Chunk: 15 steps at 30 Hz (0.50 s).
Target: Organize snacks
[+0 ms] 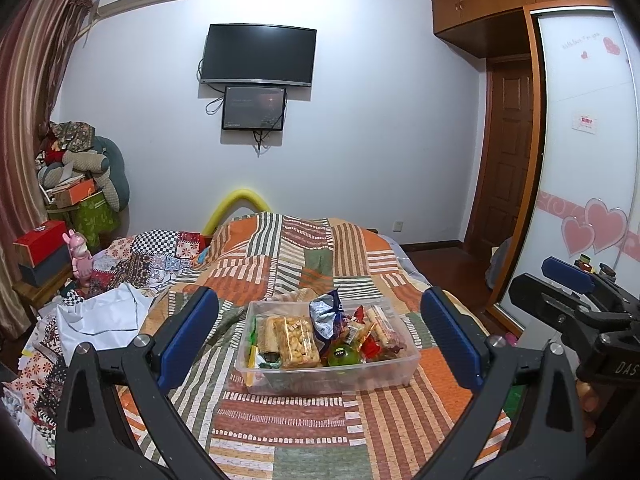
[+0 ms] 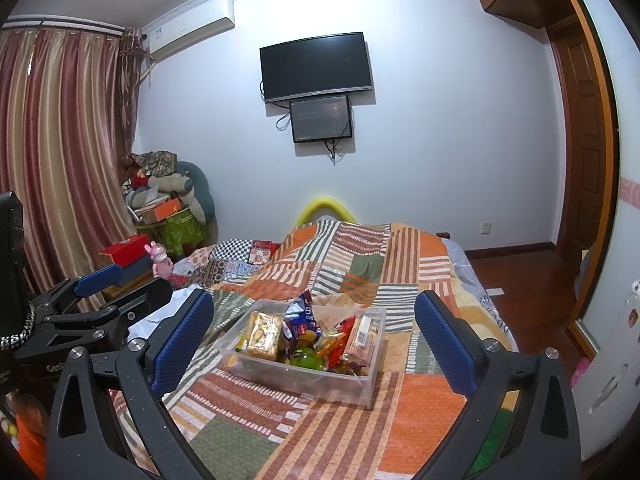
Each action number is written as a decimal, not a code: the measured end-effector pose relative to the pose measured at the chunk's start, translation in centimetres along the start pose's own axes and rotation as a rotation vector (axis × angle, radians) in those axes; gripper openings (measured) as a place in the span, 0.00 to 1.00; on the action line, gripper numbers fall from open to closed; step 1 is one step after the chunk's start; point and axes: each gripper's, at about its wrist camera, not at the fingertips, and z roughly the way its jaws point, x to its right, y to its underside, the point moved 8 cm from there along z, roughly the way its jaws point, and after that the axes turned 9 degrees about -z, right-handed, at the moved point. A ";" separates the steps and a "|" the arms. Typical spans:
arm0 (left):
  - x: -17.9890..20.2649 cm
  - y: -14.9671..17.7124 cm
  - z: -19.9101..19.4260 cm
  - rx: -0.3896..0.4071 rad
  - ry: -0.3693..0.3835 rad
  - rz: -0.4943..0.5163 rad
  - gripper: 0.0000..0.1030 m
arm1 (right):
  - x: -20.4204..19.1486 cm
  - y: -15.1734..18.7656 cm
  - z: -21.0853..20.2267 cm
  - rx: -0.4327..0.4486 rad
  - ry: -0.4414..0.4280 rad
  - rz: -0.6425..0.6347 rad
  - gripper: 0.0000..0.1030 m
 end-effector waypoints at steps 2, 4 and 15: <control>0.1 0.1 0.0 0.001 0.003 0.002 0.99 | 0.1 0.0 0.0 0.002 0.004 0.002 1.00; 0.1 0.1 -0.1 0.002 0.005 0.000 0.99 | 0.2 0.1 0.1 -0.001 0.006 0.003 1.00; 0.0 0.0 -0.2 0.013 0.014 -0.005 0.99 | 0.4 0.4 0.2 -0.005 0.004 0.013 1.00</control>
